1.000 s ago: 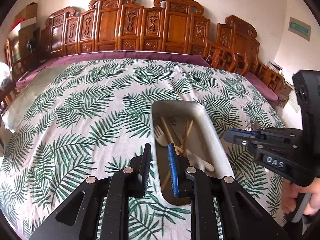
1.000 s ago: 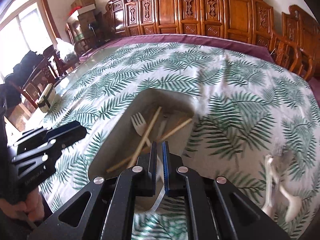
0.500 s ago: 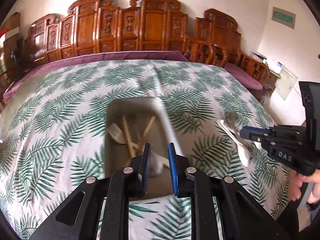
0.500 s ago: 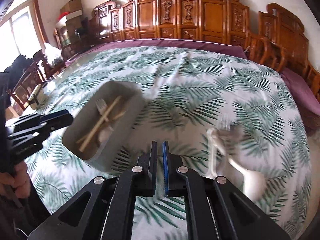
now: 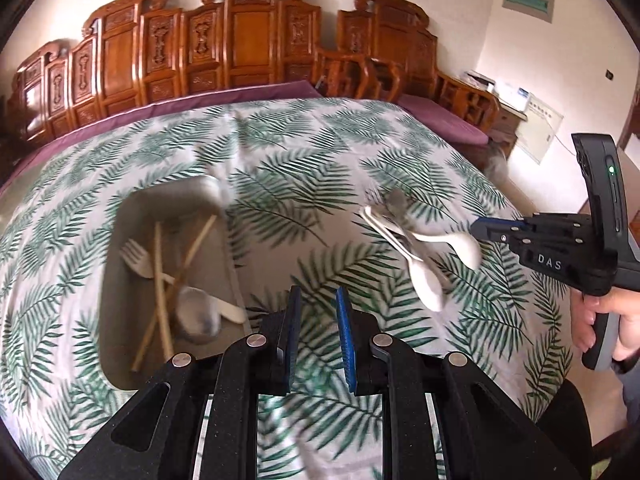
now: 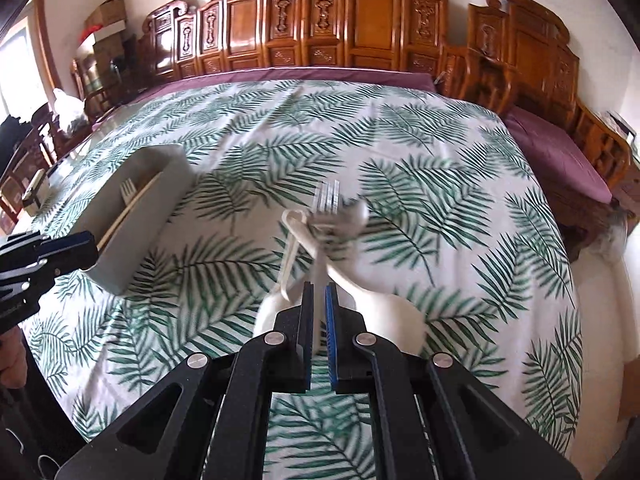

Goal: Organize utensils
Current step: 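Grasp a white plastic spoon with the left tool while the right reaches toward the metal fork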

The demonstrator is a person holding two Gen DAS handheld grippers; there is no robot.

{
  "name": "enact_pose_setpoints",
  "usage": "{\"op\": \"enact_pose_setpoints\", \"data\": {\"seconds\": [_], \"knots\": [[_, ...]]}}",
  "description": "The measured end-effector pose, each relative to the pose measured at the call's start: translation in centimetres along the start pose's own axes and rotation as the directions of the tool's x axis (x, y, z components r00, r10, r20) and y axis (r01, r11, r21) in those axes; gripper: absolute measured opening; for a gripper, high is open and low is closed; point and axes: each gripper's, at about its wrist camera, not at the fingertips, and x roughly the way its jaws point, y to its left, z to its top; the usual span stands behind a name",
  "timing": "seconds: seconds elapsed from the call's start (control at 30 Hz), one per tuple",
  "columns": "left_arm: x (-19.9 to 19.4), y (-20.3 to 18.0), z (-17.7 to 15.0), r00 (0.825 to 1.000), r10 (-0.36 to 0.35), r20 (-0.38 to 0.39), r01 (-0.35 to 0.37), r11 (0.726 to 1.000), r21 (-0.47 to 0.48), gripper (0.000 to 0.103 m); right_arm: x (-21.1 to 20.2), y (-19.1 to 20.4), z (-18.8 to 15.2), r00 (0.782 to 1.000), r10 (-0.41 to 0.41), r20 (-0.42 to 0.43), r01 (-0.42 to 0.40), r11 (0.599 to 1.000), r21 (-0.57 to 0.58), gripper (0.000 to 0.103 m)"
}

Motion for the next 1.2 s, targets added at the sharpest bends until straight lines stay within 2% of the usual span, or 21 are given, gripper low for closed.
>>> {"op": "enact_pose_setpoints", "data": {"seconds": [0.6, 0.87, 1.13, 1.2], "knots": [[7.8, -7.2, 2.8, 0.995, -0.045, -0.093, 0.05, 0.997, 0.051, 0.022, 0.2, -3.5, -1.1, 1.0, -0.015, 0.001, 0.015, 1.0, 0.022, 0.008], [11.4, -8.6, 3.5, 0.987, -0.045, -0.151, 0.051, 0.998, 0.037, 0.022, 0.3, -5.3, -1.4, 1.0, -0.015, -0.007, 0.015, 0.998, 0.062, 0.01], [13.4, -9.3, 3.7, 0.983, -0.005, -0.183, 0.014, 0.999, 0.053, 0.023, 0.2, -6.1, -1.4, 1.0, -0.002, -0.003, 0.002, 0.996, 0.092, 0.01], [13.7, -9.2, 3.7, 0.981, -0.001, -0.194, 0.009, 0.999, 0.044, 0.027, 0.2, -6.0, -1.4, 1.0, 0.001, -0.003, -0.001, 0.996, 0.09, 0.01]]}}
